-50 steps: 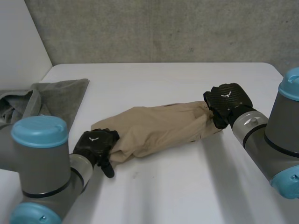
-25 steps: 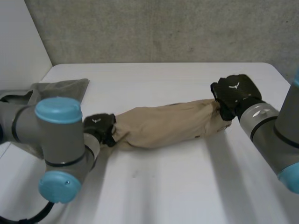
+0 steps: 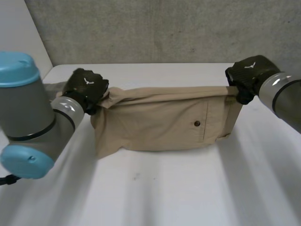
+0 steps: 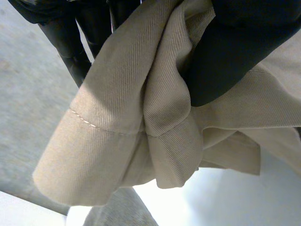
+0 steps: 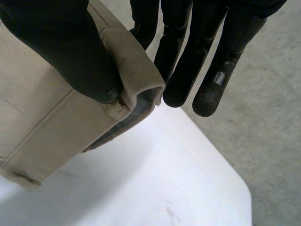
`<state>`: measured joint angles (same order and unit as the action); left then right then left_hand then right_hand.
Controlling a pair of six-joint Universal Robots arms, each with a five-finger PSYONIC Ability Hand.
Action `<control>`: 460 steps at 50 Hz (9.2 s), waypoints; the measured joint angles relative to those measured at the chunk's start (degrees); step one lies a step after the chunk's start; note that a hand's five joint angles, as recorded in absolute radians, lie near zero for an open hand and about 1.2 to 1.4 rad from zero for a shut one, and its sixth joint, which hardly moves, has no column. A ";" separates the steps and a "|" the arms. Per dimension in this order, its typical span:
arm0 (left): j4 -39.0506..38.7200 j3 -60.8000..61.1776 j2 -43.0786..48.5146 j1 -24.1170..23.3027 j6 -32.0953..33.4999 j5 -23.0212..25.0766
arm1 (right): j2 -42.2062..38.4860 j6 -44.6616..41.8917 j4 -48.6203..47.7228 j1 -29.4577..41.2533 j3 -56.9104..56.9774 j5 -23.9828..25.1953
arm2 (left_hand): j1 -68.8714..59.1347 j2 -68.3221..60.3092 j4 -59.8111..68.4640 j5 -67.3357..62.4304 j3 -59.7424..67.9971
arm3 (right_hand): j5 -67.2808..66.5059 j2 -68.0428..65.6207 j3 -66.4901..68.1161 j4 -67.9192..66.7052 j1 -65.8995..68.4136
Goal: Fold the laundry.
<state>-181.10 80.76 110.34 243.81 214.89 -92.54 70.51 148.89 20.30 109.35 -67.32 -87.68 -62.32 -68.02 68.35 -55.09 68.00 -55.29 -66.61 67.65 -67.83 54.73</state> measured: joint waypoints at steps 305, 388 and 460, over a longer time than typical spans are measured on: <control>-4.18 8.73 -7.60 -8.90 -27.83 0.06 | -12.00 32.87 -27.15 -2.33 -26.63 13.51 | 49.34 55.18 -55.47 52.45 -54.70 | 25.36 24.92 -25.64 25.80 -21.34; -4.18 7.63 -1.79 -4.37 -27.24 -2.59 | -59.97 -3.06 -17.43 -31.39 54.74 -1.52 | 49.34 55.19 -55.46 52.45 -54.70 | 50.33 52.86 -53.77 53.65 -43.29; -4.92 13.53 -16.32 12.97 -27.30 2.62 | -4.14 13.86 -21.93 7.54 -14.91 6.16 | 50.85 56.17 -56.49 52.45 -56.05 | 52.32 54.70 -55.77 54.88 -46.39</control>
<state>-186.02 94.30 94.02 256.78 187.59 -89.92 66.38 162.76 -1.62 116.89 -82.22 -81.53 -11.47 -11.85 11.87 -2.64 11.95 -2.97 -11.91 11.89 -12.95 8.34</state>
